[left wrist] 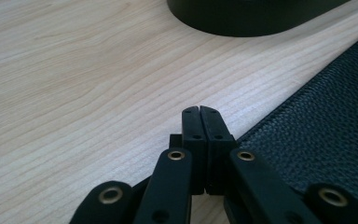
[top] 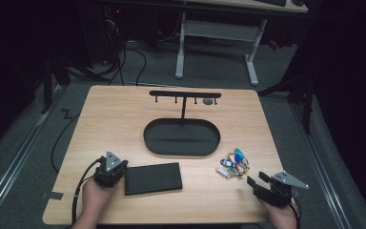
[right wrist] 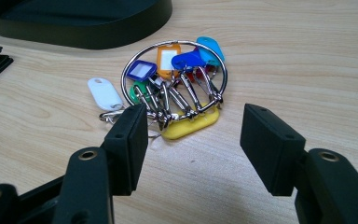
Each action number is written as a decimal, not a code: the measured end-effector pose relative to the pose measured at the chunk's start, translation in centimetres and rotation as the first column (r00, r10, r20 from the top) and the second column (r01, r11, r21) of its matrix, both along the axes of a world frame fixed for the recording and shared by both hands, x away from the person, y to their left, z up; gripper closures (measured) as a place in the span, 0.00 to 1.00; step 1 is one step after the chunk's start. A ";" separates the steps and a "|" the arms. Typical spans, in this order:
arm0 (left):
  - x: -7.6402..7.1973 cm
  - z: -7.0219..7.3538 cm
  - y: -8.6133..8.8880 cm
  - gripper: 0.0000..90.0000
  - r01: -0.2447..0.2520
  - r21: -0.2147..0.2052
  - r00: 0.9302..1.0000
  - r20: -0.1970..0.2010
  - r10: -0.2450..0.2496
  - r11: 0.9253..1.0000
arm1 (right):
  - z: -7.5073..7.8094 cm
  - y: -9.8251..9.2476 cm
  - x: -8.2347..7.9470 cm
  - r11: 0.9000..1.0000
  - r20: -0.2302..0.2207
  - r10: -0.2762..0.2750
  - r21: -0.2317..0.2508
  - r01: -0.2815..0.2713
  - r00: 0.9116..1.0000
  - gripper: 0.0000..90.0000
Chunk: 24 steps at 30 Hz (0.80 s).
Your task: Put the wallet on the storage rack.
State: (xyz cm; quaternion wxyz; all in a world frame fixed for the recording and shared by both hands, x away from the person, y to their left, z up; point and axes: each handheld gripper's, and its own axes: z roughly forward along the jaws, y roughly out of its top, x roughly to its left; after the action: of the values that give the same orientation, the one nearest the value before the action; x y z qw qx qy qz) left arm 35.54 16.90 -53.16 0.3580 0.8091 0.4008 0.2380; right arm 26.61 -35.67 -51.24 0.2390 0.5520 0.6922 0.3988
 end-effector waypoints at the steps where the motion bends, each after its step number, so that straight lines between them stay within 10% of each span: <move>1: 0.0 0.0 0.0 1.00 0.002 0.004 1.000 -0.002 -0.002 1.000 | 0.0 0.0 0.0 1.000 -0.001 0.001 0.001 -0.001 1.000 0.47; 24: -5.4 0.1 -1.0 0.99 0.119 0.088 0.993 -0.008 -0.119 0.989 | 0.0 0.3 0.6 1.000 -0.004 0.018 -0.001 -0.018 1.000 0.47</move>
State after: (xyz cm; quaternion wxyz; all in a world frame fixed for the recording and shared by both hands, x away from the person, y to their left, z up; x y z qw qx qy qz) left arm 30.11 15.86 -53.07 0.3351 0.8468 0.3413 0.2326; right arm 27.25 -35.40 -51.26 0.2341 0.5463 0.6980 0.3993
